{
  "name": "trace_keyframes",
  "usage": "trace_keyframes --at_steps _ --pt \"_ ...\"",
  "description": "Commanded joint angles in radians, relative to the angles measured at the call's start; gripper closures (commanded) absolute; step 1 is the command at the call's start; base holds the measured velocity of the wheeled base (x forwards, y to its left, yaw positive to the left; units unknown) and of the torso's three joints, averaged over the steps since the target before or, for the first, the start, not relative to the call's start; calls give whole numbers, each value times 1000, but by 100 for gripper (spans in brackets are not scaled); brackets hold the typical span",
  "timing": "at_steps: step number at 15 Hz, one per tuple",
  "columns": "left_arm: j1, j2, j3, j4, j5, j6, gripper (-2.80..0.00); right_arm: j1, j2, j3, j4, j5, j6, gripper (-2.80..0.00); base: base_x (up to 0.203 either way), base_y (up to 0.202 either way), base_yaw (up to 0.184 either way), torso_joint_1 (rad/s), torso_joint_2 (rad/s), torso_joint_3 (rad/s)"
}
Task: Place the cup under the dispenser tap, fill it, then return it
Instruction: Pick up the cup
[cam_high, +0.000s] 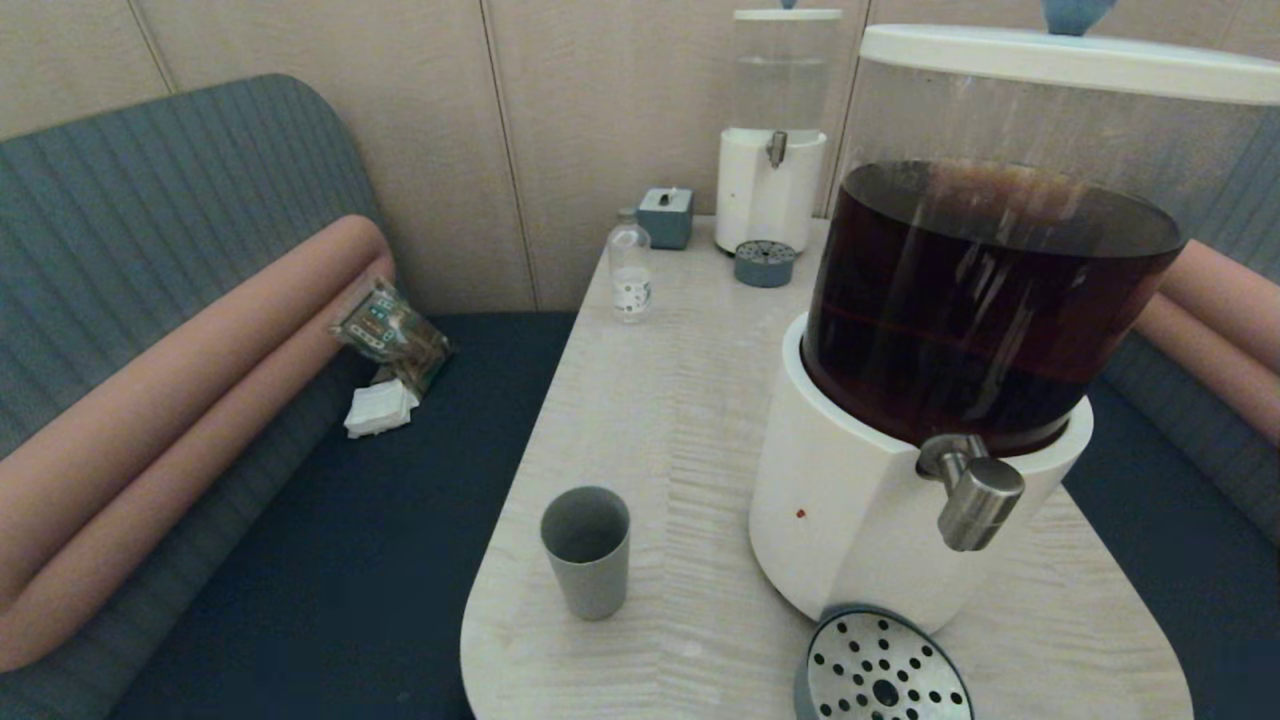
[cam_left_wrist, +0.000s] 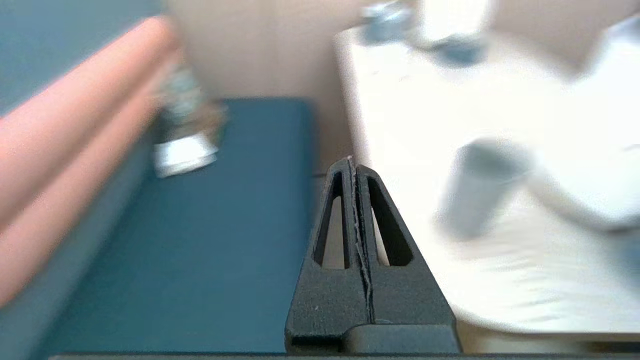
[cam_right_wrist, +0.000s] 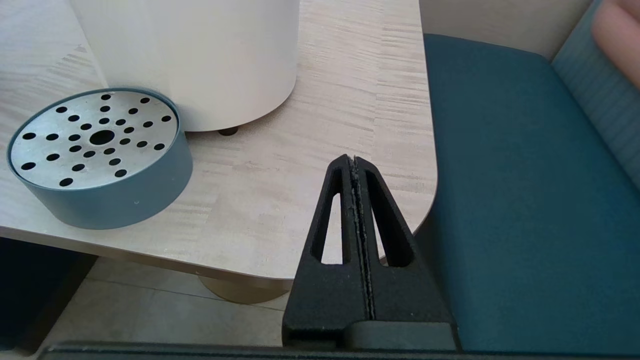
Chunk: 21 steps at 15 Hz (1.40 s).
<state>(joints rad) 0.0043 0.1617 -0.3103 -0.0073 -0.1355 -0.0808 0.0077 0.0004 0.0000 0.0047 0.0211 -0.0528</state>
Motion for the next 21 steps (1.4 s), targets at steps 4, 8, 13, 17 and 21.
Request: trace_keyframes --at_steps 4,8,13,17,21 --pt "-8 402 -93 -103 -332 -102 0 0 -7 9 0 0 -1 0 0 0 0 0 0 0" --pt "-9 700 -5 -354 -455 -70 0 0 -7 9 0 0 -1 0 0 0 0 0 0 0" --pt "-9 1113 109 -983 -479 -17 0 0 -7 9 0 0 -1 0 0 0 0 0 0 0" --pt "-9 1232 233 -1278 -541 -9 0 0 -7 9 0 0 -1 0 0 0 0 0 0 0" --pt "-10 1296 277 -1322 -573 5 0 0 -8 9 0 0 -1 0 0 0 0 0 0 0"
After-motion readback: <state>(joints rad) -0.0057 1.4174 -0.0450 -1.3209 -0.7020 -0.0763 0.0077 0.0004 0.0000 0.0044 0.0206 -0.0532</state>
